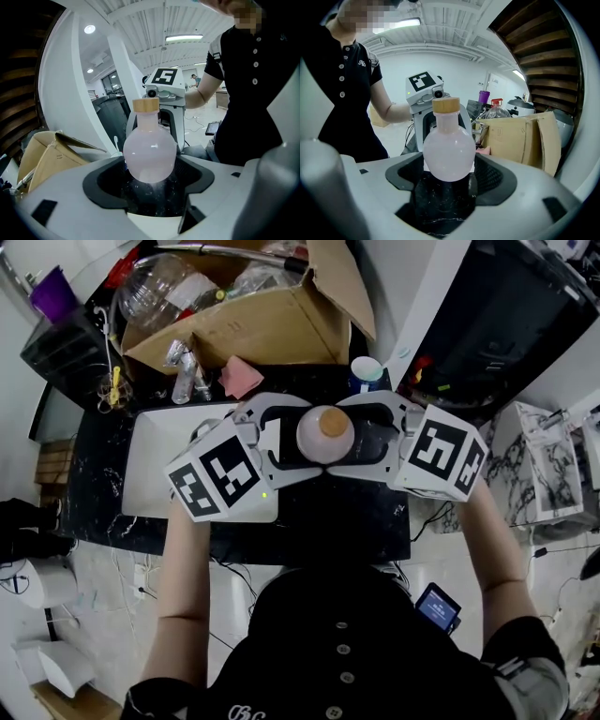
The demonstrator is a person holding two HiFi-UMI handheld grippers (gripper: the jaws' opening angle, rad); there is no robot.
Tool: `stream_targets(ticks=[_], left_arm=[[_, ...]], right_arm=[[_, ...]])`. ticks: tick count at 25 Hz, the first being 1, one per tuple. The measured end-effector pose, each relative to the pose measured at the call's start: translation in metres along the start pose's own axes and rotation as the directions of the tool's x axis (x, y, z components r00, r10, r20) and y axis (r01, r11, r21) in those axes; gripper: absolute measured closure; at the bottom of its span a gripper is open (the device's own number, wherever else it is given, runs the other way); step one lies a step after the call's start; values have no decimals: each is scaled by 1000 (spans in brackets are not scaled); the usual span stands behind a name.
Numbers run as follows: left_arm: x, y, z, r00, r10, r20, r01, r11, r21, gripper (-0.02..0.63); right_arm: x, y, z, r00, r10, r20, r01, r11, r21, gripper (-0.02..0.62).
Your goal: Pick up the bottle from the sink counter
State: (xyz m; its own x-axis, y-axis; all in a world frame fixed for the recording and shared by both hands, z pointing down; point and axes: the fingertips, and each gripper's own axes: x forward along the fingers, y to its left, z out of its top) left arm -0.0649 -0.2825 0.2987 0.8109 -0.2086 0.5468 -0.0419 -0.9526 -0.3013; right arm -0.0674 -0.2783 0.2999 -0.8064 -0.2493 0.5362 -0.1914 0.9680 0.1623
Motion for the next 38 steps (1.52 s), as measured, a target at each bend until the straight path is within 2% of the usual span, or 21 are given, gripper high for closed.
stream_targets(ticks=[9,25,38], left_arm=[[8,-13,-8,1000,-14,-27,14,1000,8,264],[36,-37,-14,997,-75,-9,75,997,-9,264],[38,-34,-12,998,-63,-18,63,998,4,264]], right_arm=[[3,10,-11,1000,-23,-21,23,1000,7,256],[-3,25,-44,997,-29,-69,33,998,48,256],[-4,22,-44,999,-33,-39,36,997,62,256]])
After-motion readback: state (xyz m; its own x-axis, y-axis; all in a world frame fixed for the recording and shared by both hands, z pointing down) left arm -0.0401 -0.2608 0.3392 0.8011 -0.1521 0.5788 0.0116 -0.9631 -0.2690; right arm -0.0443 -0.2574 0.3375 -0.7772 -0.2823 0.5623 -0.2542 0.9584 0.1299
